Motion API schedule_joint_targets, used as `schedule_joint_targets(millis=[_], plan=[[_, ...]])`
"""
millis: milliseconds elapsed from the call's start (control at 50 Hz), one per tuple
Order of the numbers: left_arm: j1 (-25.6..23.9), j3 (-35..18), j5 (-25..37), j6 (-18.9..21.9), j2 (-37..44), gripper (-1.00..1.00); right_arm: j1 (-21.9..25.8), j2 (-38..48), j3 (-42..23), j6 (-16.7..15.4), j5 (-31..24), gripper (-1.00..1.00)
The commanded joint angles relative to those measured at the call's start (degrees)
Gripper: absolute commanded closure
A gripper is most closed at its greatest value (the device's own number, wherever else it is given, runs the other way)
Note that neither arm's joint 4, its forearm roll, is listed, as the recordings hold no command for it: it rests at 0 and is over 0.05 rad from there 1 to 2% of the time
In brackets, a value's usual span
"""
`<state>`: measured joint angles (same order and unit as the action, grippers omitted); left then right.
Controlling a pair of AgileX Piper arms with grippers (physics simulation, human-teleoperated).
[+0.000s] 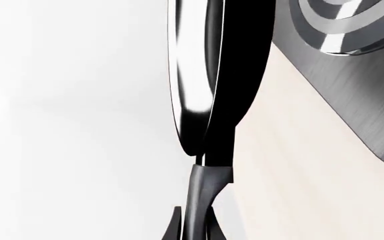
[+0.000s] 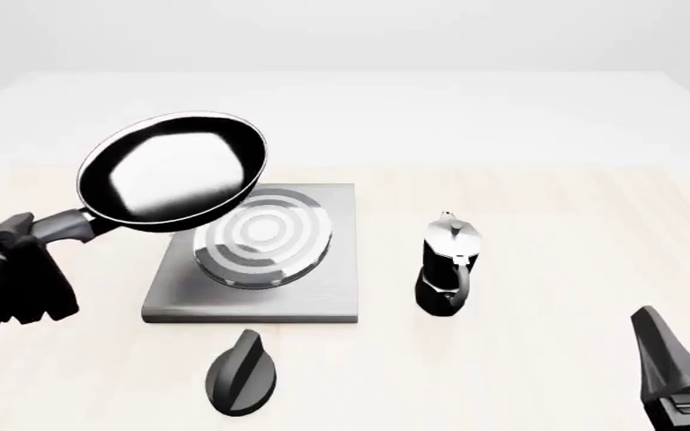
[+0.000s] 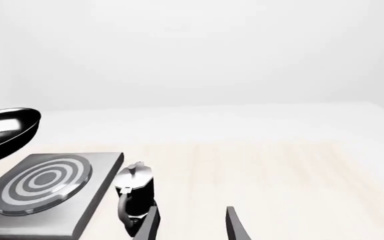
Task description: Turn on the stove and put the frying pan on it.
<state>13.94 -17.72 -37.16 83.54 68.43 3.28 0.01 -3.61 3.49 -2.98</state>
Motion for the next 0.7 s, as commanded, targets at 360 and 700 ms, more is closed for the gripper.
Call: schedule_joint_targets(millis=[360, 700], plan=[[-6.7, -0.7, -11.4, 5.0, 5.8, 1.0, -1.0, 0.0, 0.0, 0.3, 0.0, -1.0], [-9.4, 0.7, -15.3, 6.0, 9.4, 1.0, -1.6, 0.0, -0.1, 0.3, -0.2, -1.0]])
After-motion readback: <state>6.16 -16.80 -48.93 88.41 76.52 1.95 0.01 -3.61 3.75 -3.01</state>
